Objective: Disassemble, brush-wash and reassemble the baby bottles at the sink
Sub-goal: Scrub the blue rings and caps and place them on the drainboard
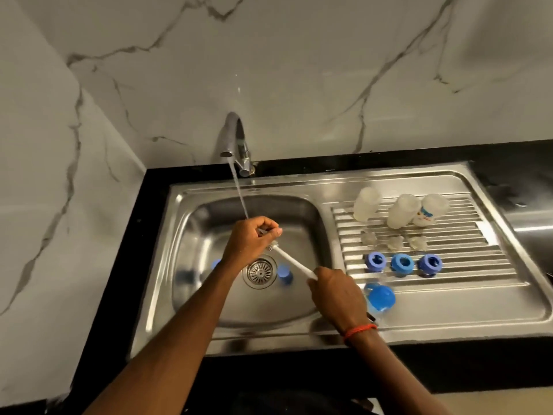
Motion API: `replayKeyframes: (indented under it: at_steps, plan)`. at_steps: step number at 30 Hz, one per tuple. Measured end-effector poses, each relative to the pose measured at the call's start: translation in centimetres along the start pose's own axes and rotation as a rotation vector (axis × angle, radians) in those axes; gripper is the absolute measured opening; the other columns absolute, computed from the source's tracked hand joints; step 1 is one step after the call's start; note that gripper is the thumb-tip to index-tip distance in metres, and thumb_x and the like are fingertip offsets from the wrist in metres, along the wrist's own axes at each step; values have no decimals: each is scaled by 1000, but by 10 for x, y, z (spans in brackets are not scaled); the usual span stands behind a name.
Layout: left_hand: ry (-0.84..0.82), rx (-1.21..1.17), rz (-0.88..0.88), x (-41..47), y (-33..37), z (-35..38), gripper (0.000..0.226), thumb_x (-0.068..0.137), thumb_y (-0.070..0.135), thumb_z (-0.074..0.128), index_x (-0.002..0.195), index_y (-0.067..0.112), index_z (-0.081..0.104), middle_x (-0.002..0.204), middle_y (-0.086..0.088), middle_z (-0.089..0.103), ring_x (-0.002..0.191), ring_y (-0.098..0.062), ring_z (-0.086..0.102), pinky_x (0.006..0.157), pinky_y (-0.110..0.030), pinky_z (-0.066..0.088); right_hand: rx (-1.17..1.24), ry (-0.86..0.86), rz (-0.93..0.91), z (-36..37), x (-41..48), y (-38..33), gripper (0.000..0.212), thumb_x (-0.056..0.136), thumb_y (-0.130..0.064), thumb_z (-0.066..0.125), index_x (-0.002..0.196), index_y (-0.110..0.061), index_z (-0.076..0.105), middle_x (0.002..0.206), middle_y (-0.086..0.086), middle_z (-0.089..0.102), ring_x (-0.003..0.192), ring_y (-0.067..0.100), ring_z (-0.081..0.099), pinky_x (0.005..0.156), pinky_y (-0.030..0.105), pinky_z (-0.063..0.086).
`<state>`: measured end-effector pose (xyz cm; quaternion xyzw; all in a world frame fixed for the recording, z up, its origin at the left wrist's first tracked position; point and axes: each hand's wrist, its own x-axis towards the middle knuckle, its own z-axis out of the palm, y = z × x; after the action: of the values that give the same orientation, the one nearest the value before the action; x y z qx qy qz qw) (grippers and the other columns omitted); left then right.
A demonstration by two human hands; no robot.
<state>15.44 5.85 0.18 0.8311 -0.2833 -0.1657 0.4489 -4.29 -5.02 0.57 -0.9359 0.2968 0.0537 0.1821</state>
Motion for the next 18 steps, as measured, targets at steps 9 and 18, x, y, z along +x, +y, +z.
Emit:
replayKeyframes:
  at_steps: [9,18]
  plan:
    - [-178,123,-188,4,-87,32,9,87,31,73,84,22,74,82,8,73,78,-10,69,79,-38,58,-30,59,135,16,-11,-10,29,102,-44,45,105,-19,59,97,6,67,88,27,66,65,31,40]
    - [-472,296,-236,21,-104,71,48,76,47,79,120,36,64,122,9,65,105,-15,64,92,-36,54,17,57,225,21,-1,-13,27,101,-39,50,99,-14,60,93,10,66,85,32,65,63,33,35]
